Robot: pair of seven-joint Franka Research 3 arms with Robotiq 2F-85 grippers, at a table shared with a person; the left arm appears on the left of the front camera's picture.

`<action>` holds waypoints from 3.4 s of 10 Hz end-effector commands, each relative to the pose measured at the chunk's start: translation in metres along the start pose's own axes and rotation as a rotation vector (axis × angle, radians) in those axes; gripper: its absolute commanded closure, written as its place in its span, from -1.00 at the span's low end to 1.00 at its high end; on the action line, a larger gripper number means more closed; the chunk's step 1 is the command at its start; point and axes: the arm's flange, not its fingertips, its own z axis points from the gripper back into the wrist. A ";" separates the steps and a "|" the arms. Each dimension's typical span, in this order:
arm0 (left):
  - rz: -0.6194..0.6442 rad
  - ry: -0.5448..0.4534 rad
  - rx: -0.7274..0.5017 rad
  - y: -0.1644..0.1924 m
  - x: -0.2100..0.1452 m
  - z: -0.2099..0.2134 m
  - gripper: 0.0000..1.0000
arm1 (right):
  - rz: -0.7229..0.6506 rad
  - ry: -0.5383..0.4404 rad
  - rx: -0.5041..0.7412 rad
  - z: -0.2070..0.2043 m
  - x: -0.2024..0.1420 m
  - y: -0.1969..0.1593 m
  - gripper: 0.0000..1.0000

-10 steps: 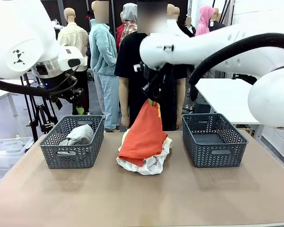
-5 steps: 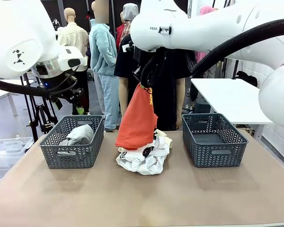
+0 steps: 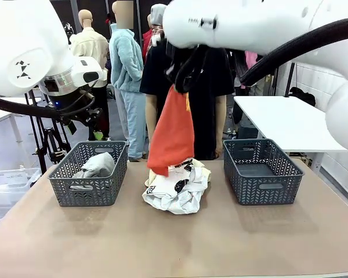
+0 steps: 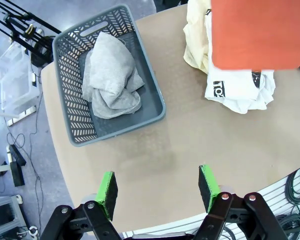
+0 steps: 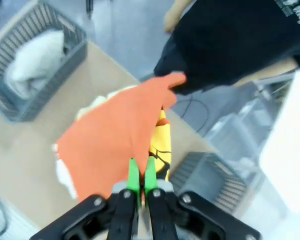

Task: Sort the tops and bottoms.
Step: Lift clothes from the center of the table with your right hand, then sort the clothes according to human instructions.

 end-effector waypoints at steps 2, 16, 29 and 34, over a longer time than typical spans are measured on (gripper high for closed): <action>0.006 -0.011 0.019 0.001 -0.002 -0.001 -0.70 | -0.016 -0.063 -0.087 0.057 0.035 -0.009 1.00; 0.006 -0.011 0.019 0.001 -0.002 -0.001 -0.70 | -0.001 -0.075 -0.058 0.062 0.009 -0.008 1.00; 0.006 -0.011 0.019 0.001 -0.002 -0.001 -0.70 | -0.001 -0.075 -0.058 0.062 0.009 -0.008 1.00; 0.006 -0.011 0.019 0.001 -0.002 -0.001 -0.70 | -0.001 -0.075 -0.058 0.062 0.009 -0.008 1.00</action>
